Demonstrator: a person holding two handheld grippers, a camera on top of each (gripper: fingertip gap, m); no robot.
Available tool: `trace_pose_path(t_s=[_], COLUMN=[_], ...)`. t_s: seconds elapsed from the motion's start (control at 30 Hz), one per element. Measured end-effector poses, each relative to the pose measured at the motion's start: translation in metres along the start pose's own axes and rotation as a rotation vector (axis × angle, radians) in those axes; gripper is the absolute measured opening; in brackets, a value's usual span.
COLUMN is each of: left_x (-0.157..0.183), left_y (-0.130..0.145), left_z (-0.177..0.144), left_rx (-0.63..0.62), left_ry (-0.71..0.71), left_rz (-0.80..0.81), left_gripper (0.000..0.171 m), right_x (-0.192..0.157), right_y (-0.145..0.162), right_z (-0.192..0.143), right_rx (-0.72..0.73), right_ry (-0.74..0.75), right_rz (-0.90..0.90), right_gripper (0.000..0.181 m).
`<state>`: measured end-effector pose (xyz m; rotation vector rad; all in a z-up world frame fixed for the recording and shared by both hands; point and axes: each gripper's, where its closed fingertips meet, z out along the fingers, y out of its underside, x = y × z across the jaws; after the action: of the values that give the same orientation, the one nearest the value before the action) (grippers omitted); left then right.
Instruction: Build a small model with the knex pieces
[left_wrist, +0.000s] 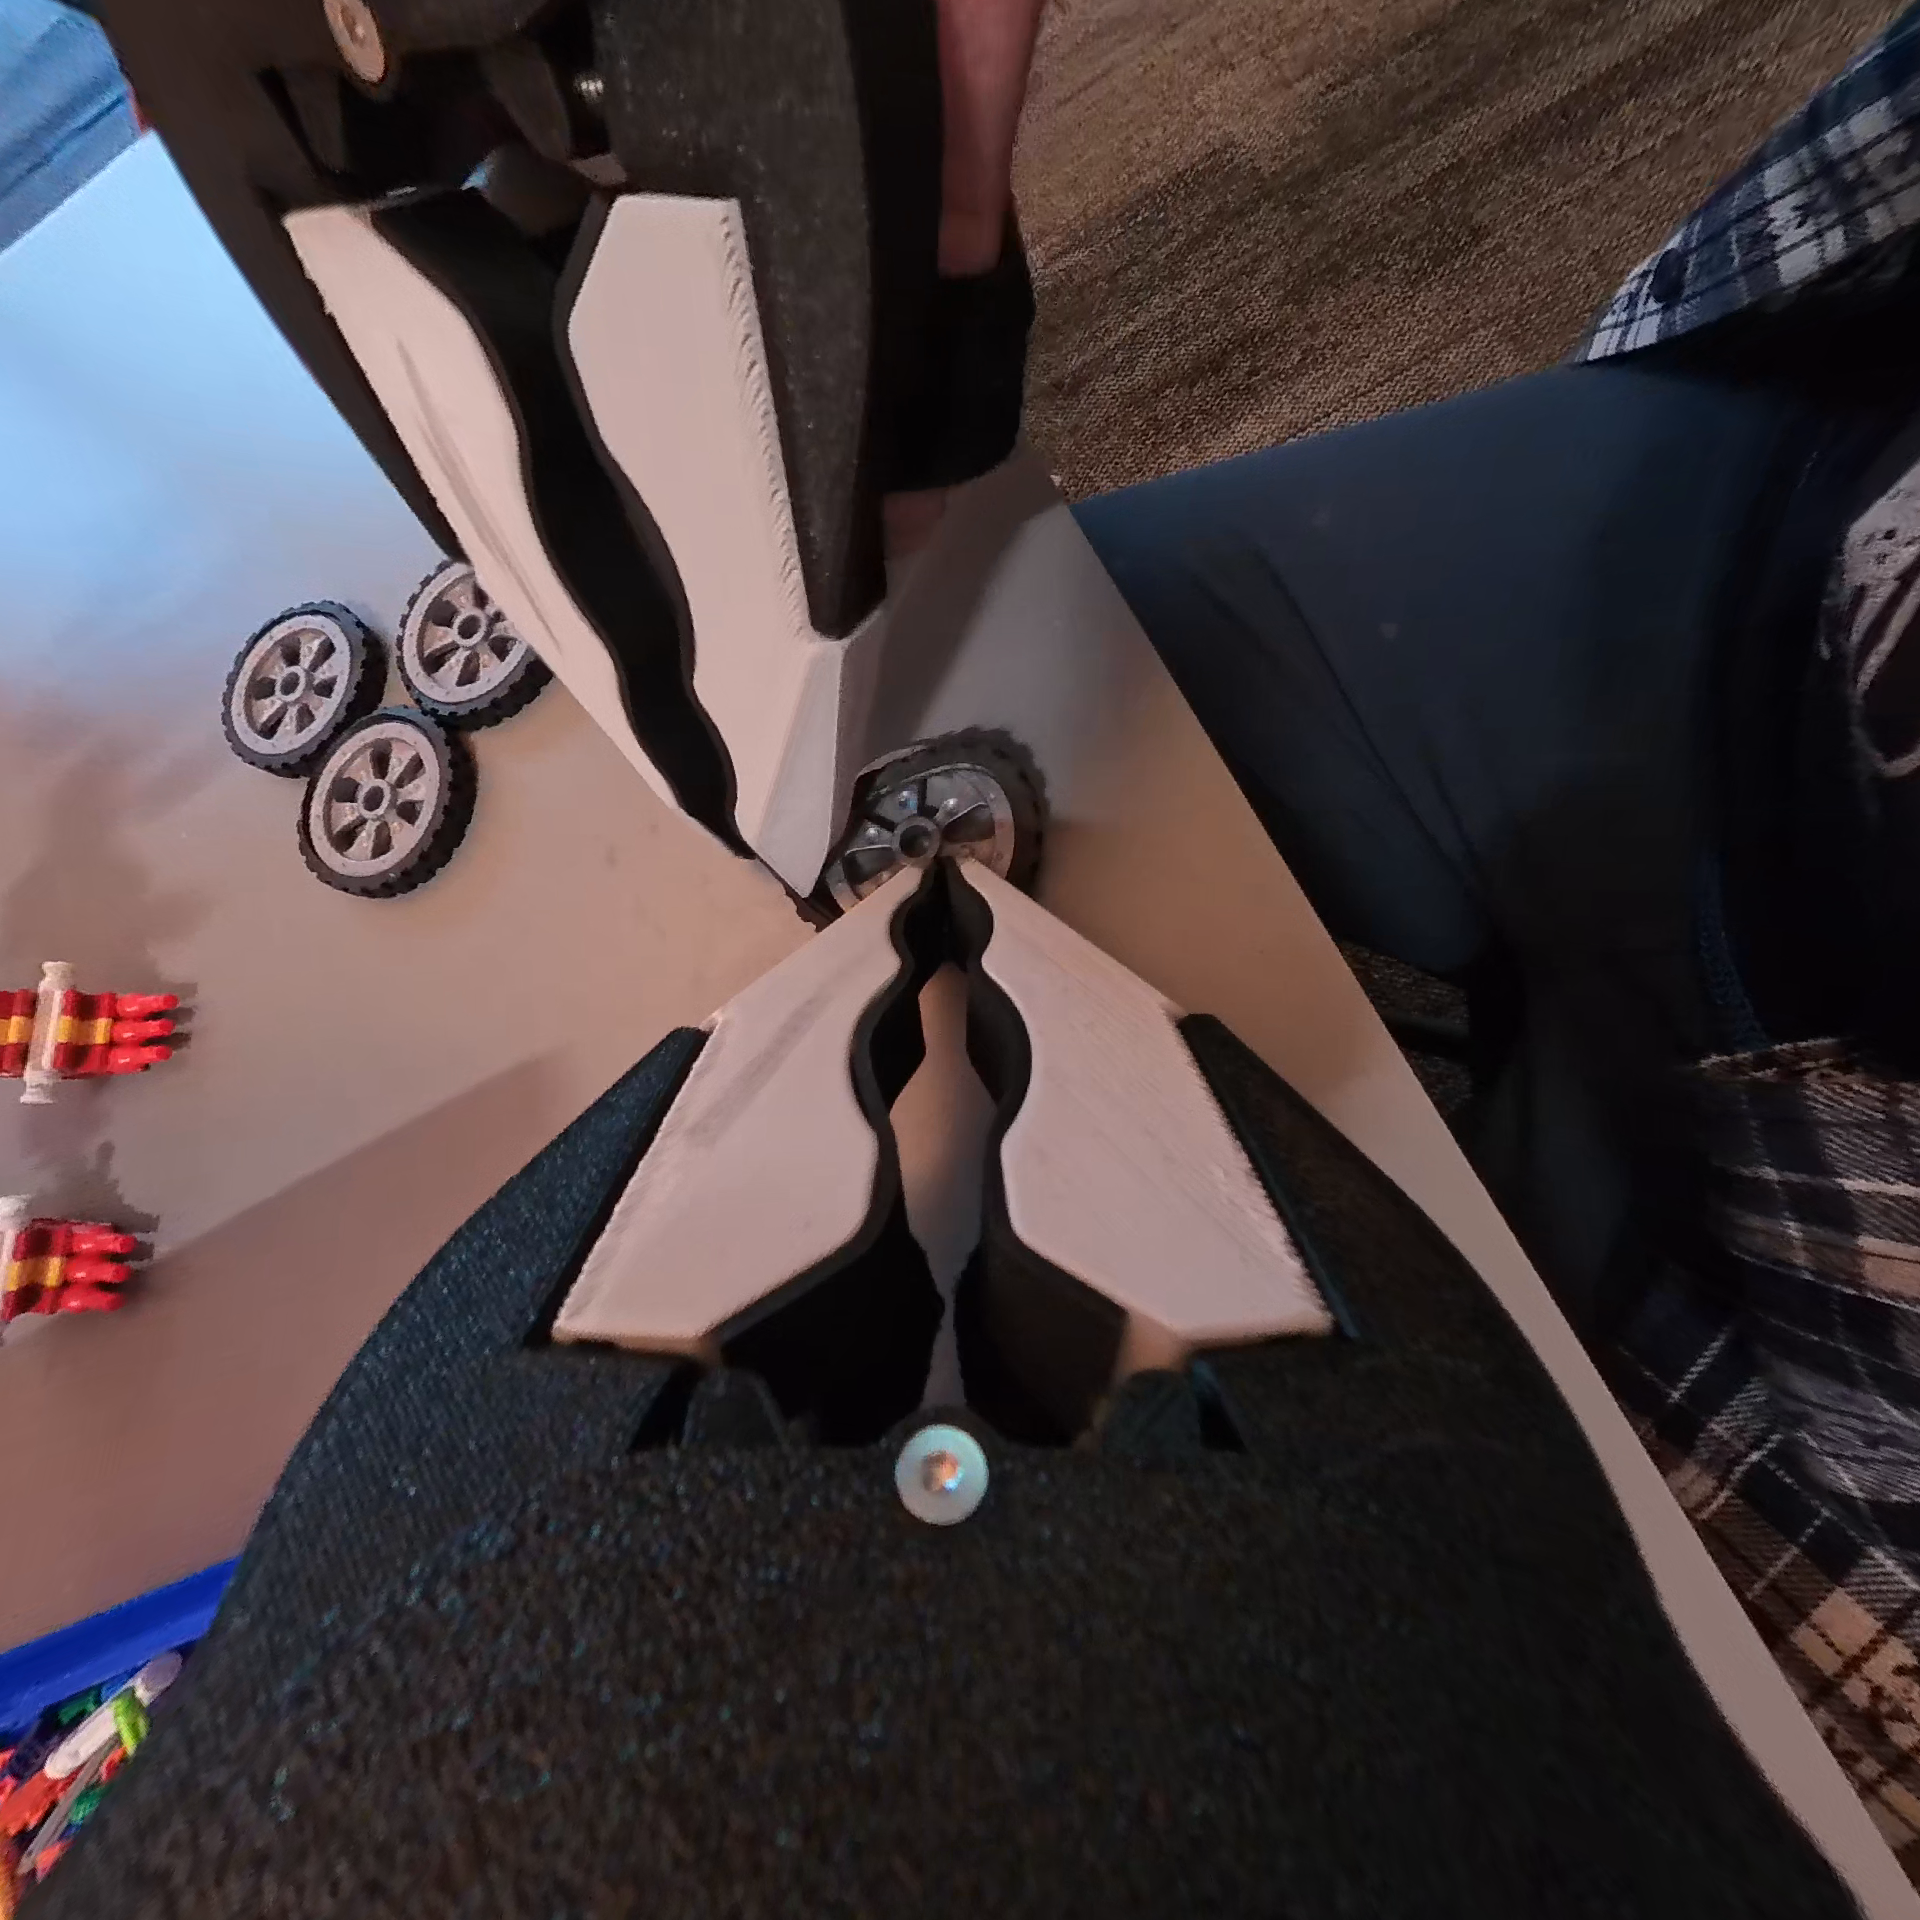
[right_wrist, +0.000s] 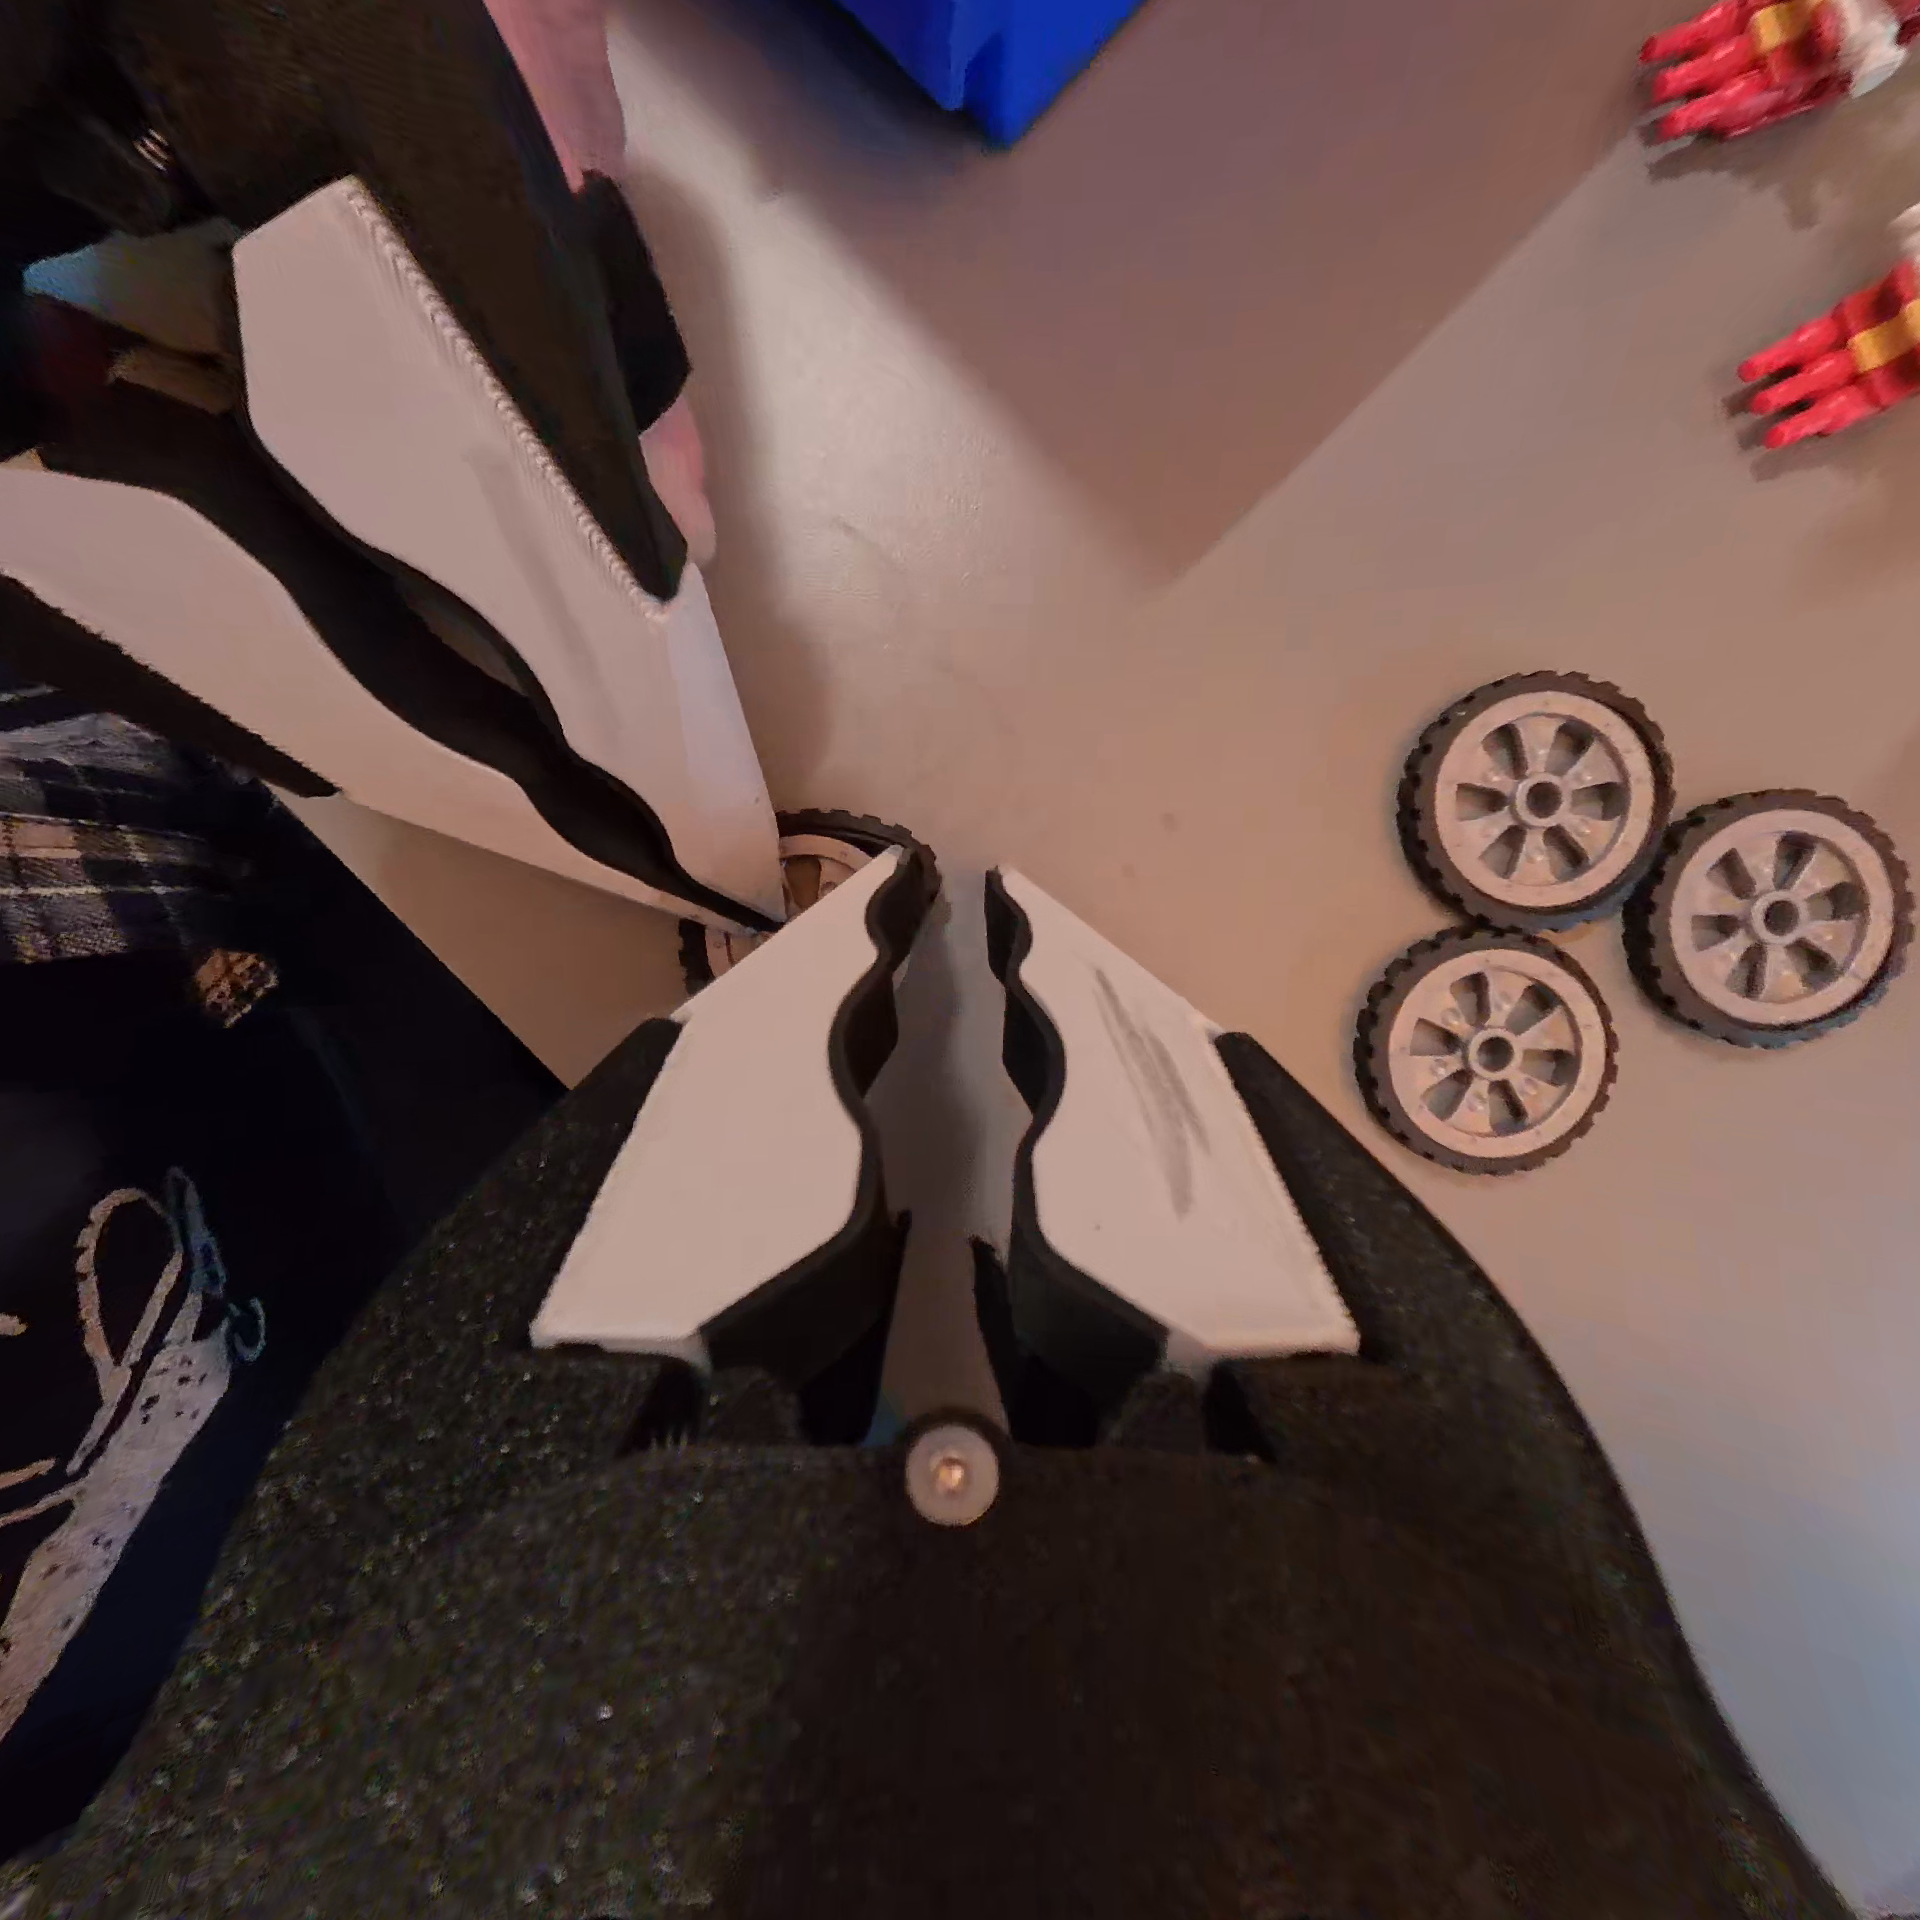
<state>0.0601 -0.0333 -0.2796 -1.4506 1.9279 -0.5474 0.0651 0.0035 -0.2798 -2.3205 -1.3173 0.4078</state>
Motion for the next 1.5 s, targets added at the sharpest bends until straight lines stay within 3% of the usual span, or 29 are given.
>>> trace_pose_path(t_s=[0.43, 0.7, 1.5], left_x=[0.000, 0.004, 0.008], left_y=[0.000, -0.002, -0.004], left_z=[0.002, 0.004, 0.005], left_rx=[0.001, 0.021, 0.028], left_ry=[-0.002, 0.026, 0.031], left_rz=[0.010, 0.014, 0.027], left_gripper=[0.000, 0.000, 0.000], right_x=[-0.001, -0.002, -0.012], right_y=[0.001, 0.015, 0.024], right_z=[0.001, -0.010, -0.018], right_rx=[-0.070, -0.108, -0.061], right_ry=[-0.099, -0.050, -0.082], right_rz=[-0.019, -0.070, -0.055], right_gripper=[0.014, 0.022, 0.024])
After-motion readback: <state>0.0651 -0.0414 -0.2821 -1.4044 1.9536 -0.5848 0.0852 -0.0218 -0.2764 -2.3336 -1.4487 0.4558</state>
